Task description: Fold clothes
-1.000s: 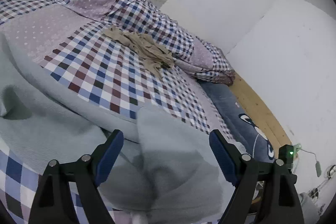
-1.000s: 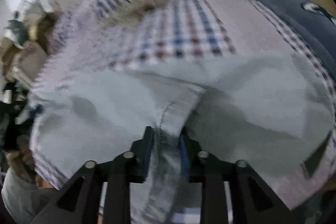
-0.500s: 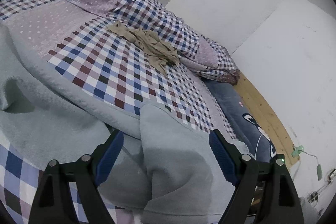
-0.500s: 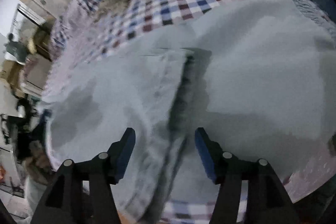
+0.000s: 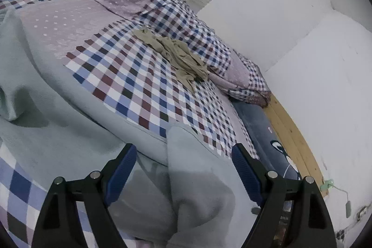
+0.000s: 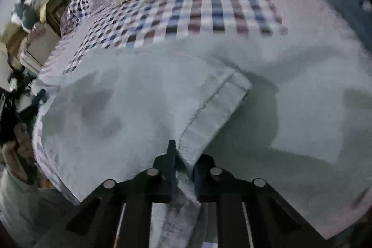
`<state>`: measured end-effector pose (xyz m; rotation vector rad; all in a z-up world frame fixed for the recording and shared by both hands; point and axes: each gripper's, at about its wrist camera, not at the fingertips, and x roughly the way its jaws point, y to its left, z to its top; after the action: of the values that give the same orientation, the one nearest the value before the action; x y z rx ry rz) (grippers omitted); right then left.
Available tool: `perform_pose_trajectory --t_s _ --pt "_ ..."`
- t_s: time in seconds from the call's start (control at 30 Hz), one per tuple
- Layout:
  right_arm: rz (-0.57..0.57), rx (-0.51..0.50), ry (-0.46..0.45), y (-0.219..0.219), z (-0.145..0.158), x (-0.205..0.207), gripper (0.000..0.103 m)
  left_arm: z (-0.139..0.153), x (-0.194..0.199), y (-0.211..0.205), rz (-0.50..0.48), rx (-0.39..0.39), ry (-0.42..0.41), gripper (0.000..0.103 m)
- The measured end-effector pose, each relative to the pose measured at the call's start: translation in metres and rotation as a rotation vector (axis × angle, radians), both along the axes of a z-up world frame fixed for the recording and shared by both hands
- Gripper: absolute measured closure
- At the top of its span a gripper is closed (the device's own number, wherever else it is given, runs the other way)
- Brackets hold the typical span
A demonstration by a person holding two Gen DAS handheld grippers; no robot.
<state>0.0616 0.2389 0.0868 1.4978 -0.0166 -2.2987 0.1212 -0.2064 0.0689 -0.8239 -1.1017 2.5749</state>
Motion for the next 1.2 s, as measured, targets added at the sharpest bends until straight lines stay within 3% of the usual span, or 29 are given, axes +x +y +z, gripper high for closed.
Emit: perform_pose_trajectory --t_s 0.2,0.3,0.37,0.53,0.67,0.7,0.73,0.77,0.83,0.93,1.0,1.2 --pt "-0.044 0.06 0.191 0.041 0.102 -0.01 0.095 -0.007 0.006 -0.029 0.085 0.082 -0.007 0.017" --pt "-0.17 0.15 0.252 0.09 0.146 -0.029 0.095 -0.008 0.01 -0.042 0.128 0.103 -0.006 0.017" --pt "-0.242 0.269 0.262 0.119 0.156 -0.047 0.095 -0.009 0.012 -0.048 0.15 0.107 -0.007 0.017" --pt "-0.471 0.579 0.15 0.197 0.131 -0.082 0.093 -0.013 0.014 -0.059 0.208 0.103 -0.027 0.017" --pt "-0.605 0.595 0.035 0.214 0.096 -0.089 0.083 -0.02 0.014 -0.065 0.248 0.086 -0.063 0.017" --pt "-0.627 0.594 0.045 0.208 0.092 -0.087 0.073 -0.021 0.014 -0.067 0.257 0.079 -0.071 0.017" --pt "-0.638 0.59 0.065 0.203 0.092 -0.083 0.055 -0.022 0.015 -0.068 0.266 0.073 -0.079 0.017" --pt "-0.647 0.581 0.095 0.192 0.095 -0.08 0.05 -0.023 0.016 -0.069 0.276 0.066 -0.087 0.017" --pt "-0.65 0.553 0.159 0.18 0.1 -0.065 0.049 -0.025 0.017 -0.072 0.295 0.058 -0.107 0.017" --pt "-0.534 0.401 0.268 0.131 0.116 -0.044 0.049 -0.029 0.021 -0.08 0.339 0.052 -0.139 0.017" --pt "-0.373 0.305 0.291 0.077 0.12 -0.039 0.049 -0.03 0.027 -0.087 0.377 0.046 -0.149 0.017" --pt "0.189 0.27 0.288 -0.117 0.104 -0.022 0.049 -0.032 0.051 -0.111 0.496 0.015 -0.196 0.017"
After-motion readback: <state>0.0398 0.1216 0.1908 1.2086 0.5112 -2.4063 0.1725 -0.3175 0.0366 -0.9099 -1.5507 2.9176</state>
